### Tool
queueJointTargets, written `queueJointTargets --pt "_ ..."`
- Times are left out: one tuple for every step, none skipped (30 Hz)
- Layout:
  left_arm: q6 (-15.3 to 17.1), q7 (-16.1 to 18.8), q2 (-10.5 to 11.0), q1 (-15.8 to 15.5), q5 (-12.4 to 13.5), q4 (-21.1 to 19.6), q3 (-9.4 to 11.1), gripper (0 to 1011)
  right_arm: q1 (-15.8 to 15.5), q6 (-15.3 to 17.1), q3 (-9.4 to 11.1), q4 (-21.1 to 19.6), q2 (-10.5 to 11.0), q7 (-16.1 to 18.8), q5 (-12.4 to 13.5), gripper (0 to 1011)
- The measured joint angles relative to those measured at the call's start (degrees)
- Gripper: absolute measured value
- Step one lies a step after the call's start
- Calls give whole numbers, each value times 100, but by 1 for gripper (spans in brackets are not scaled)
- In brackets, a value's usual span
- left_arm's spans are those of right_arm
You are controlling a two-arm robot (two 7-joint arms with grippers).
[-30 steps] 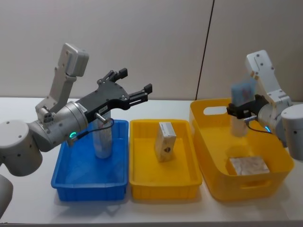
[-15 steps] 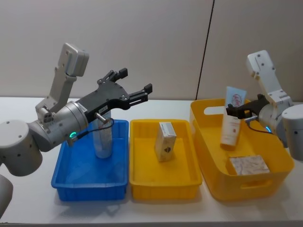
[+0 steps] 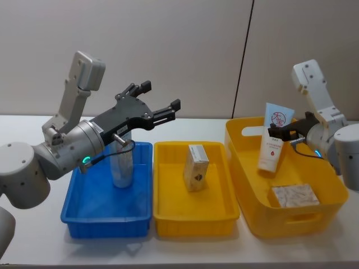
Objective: Bimanual collaborative sorting of washing and personal care products
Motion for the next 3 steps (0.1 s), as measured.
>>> queueJointTargets --pt "0 0 0 0 0 0 0 1001 0 0 0 0 0 0 0 1003" --pt "0 0 0 0 0 0 0 1001 -1 0 0 0 0 0 0 1003" --pt "0 0 0 0 0 0 0 1001 -1 0 0 -1 0 0 0 1003"
